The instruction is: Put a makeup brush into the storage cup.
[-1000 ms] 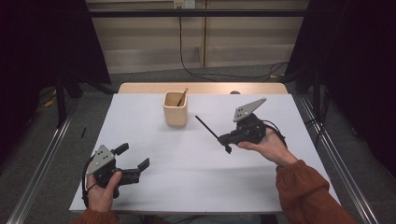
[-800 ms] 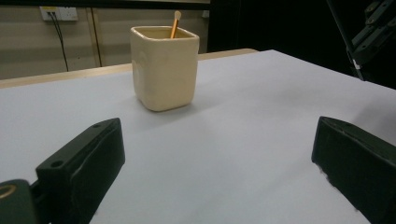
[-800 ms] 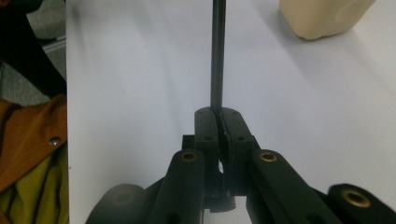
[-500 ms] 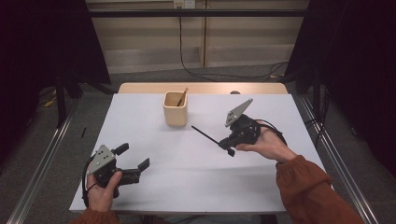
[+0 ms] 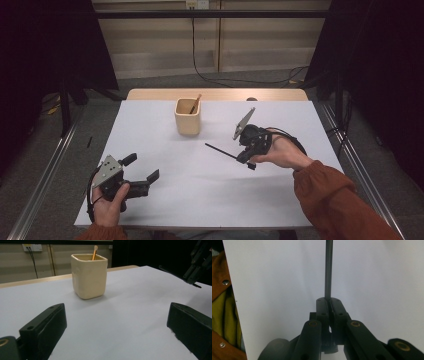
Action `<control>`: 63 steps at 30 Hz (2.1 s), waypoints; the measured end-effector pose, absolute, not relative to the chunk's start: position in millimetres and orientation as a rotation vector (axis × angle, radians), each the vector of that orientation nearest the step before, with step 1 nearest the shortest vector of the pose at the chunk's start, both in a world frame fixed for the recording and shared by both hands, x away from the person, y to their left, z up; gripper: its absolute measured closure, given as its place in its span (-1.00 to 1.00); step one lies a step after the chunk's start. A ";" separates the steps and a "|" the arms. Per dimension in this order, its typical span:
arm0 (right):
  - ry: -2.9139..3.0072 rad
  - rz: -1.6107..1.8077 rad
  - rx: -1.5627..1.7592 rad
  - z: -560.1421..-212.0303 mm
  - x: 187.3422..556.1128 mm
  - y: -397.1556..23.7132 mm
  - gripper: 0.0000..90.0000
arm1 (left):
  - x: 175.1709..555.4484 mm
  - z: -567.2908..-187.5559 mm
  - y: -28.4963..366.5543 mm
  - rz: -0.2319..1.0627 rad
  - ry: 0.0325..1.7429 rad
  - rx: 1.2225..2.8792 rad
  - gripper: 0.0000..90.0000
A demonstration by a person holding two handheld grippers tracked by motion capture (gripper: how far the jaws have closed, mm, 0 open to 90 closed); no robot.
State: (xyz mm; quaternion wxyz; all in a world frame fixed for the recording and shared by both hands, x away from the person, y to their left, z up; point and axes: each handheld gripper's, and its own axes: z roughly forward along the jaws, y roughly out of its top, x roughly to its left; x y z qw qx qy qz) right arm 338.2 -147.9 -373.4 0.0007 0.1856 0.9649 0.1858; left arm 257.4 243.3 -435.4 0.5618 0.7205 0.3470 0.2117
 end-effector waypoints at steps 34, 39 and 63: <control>3.192 0.337 0.447 -389.5 337.2 -139.8 0.92 | 257.6 -435.9 238.7 0.468 0.819 1.721 -0.94; 3.195 0.329 0.451 -388.2 335.5 -138.7 0.92 | 256.0 -427.8 237.3 0.451 0.818 1.711 -0.94; 3.183 0.379 0.457 -390.1 335.2 -139.8 0.92 | 268.8 -393.7 216.1 0.454 0.685 1.670 -0.97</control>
